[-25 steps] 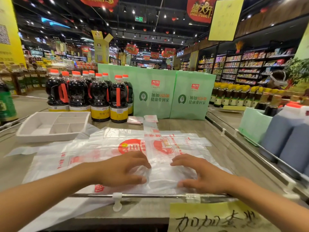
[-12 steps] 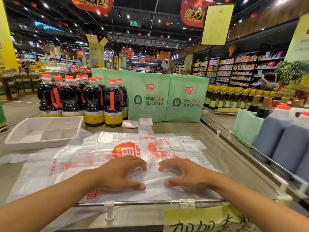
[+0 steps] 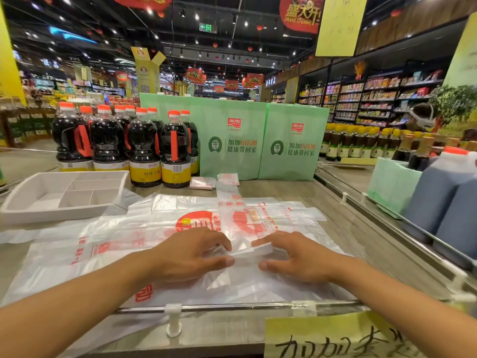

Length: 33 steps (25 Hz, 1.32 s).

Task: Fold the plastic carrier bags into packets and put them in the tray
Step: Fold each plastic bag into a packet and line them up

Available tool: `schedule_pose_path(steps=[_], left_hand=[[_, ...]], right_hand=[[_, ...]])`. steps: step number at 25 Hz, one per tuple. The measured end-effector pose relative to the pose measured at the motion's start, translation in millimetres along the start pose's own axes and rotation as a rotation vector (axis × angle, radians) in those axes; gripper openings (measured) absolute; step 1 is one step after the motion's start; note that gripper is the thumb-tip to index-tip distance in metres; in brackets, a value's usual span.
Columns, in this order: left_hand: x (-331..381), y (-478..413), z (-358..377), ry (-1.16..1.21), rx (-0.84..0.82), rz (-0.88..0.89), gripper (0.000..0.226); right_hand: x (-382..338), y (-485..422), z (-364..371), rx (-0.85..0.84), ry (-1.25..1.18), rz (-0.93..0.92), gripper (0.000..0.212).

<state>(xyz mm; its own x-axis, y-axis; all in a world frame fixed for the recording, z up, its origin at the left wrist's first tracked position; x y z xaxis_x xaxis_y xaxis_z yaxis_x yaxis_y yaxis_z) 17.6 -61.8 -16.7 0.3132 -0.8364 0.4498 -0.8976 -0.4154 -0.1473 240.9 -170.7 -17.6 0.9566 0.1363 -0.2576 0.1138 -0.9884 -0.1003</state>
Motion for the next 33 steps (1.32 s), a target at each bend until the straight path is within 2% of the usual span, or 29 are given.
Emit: schedule_pose_path(steps=[2,3,5,9,12,14,15,17,19,24,29,33], left_hand=[[4.5,-0.3,-1.4,0.052,0.026,-0.012,0.059],[5.7,-1.5,-2.2,0.086,0.049,-0.015,0.056],[6.3,-4.5,-4.0,0.175,0.101,-0.019,0.055],[2.2,-18.3,-14.1,0.276,0.097,-0.117,0.048],[-6.7,-31.4,-16.2,0.245,0.160,-0.201,0.031],[-16.6,-36.1,-10.1,0.335,0.227,-0.253,0.010],[-18.2,-36.5,-6.7,0.426,0.257,-0.268,0.008],[-19.9,-37.5,-2.5,0.545,0.282,-0.293,0.038],[-23.0,-41.1,1.0,0.525,0.282,-0.279,0.050],[-31.3,-45.7,7.3,0.223,0.253,-0.245,0.031],[-30.0,-42.9,10.5,-0.102,0.185,-0.173,0.039],[-26.0,-37.7,15.4,-0.072,0.002,-0.212,0.033]], right_hand=[[-3.8,-1.4,-2.6,0.075,0.004,-0.035,0.018],[-3.2,-2.8,-2.9,0.092,-0.021,-0.019,0.015],[1.9,-8.0,-3.2,0.083,-0.087,0.051,0.018],[6.6,-26.9,-13.4,0.069,-0.191,0.162,0.021],[7.5,-36.4,-14.7,0.127,-0.345,0.250,0.016],[10.0,-40.6,-8.5,0.176,-0.424,0.302,0.008],[10.0,-41.5,-6.8,0.201,-0.429,0.319,0.012],[10.4,-45.3,-3.4,0.236,-0.411,0.331,0.027],[12.8,-49.5,0.7,0.235,-0.409,0.319,0.042],[16.6,-51.7,11.5,0.170,-0.216,0.222,0.038],[13.4,-54.7,16.1,-0.034,0.118,0.171,0.048],[11.6,-58.0,10.7,-0.192,0.308,0.121,0.054]])
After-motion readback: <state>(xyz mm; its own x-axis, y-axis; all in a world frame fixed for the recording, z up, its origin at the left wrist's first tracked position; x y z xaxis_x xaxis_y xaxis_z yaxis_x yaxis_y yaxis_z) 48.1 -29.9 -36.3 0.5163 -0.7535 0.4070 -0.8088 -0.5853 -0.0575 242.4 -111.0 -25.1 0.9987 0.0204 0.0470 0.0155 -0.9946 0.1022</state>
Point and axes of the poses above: each hand's wrist, its own y-axis away from the middle knuckle, its own z-axis out of the palm, x = y × z, the point moved 4 cm from there along -y, towards the middle knuckle, and after that the axes turned 8 degrees about y, right-handed, at the moved point
